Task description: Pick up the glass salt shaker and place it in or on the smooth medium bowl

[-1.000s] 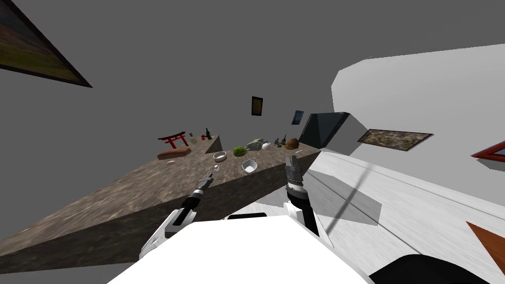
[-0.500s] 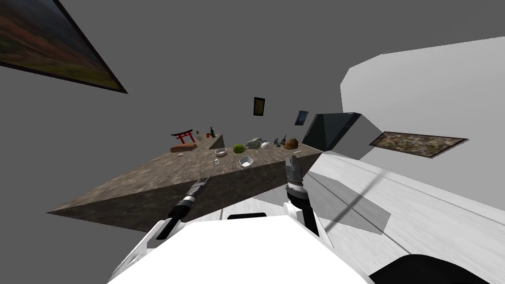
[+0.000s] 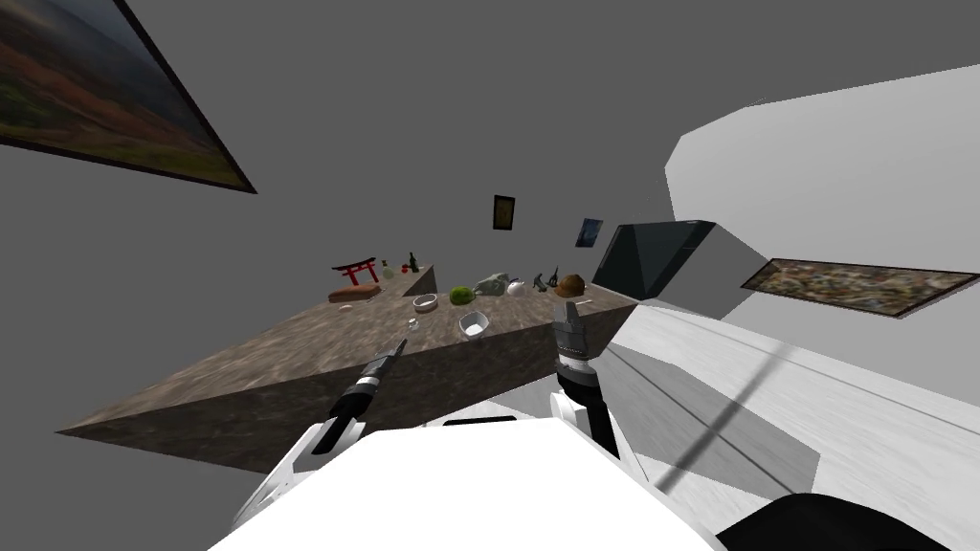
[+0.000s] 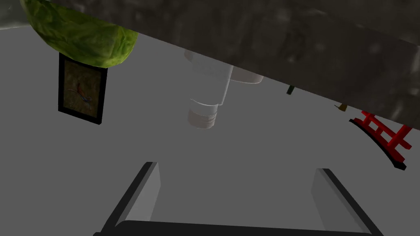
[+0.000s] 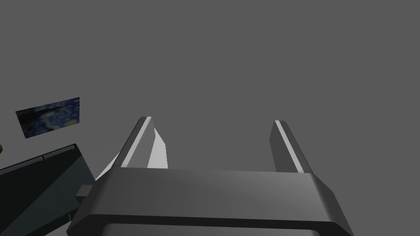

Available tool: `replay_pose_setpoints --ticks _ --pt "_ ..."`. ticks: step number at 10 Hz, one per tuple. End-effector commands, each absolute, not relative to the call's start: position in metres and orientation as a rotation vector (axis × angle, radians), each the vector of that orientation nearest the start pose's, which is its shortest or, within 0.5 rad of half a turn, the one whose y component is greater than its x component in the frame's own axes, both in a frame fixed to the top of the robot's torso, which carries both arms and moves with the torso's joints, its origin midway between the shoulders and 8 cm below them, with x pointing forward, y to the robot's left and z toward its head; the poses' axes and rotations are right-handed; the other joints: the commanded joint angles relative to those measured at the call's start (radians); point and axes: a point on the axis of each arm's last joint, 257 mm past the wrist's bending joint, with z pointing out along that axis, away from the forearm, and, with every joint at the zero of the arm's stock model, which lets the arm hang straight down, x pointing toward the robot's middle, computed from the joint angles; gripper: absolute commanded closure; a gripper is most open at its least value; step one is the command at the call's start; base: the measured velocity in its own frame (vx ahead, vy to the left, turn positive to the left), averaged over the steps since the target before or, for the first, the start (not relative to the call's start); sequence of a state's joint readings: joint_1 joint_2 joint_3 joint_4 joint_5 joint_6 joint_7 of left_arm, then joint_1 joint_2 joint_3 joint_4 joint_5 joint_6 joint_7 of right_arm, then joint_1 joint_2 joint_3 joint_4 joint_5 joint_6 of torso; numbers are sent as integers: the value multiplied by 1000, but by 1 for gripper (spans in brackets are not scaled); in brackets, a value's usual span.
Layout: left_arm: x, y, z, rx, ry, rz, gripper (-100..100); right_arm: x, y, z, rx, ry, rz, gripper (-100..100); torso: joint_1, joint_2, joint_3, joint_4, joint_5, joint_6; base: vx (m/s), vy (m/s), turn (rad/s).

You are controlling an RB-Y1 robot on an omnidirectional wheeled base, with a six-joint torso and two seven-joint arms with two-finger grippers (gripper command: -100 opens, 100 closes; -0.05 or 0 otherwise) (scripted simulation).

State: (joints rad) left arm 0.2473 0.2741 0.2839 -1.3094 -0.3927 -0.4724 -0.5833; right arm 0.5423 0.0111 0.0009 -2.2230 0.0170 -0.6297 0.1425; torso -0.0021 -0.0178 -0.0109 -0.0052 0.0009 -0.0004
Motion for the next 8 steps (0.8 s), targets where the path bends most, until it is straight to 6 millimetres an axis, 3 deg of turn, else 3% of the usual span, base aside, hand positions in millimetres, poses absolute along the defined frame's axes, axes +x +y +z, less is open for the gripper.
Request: replay_pose_setpoints --ticks 1,3,4,5,6,7,8 --pt "421 447 -314 -382 1553 -125 -100 329 -281 10 573 623 1153 0 0 0 0 0 0 0 254 -62 31" --pt "429 445 -313 -415 1541 -127 -100 329 -281 10 573 623 1153 0 -1 -1 -1 0 0 0 234 -50 26" --pt "427 445 -313 -404 1544 -127 -100 329 -281 10 573 623 1153 0 0 0 0 0 0 0 97 -14 5" --pt "427 445 -313 -406 1544 -126 0 329 -281 10 573 623 1153 0 2 7 4 1 0 0 19 -4 0" --pt "428 445 -313 -406 1543 -126 -100 329 -281 10 573 623 1153 0 3 12 7 2 0 0 9 -2 0" --pt "428 445 -313 -406 1543 -127 100 329 -281 10 573 623 1153 0 3 15 8 3 0 0 0 0 0" --pt "428 445 -313 -406 1543 -127 100 329 -281 10 573 623 1153 0 3 16 9 3 0 0 0 0 0"
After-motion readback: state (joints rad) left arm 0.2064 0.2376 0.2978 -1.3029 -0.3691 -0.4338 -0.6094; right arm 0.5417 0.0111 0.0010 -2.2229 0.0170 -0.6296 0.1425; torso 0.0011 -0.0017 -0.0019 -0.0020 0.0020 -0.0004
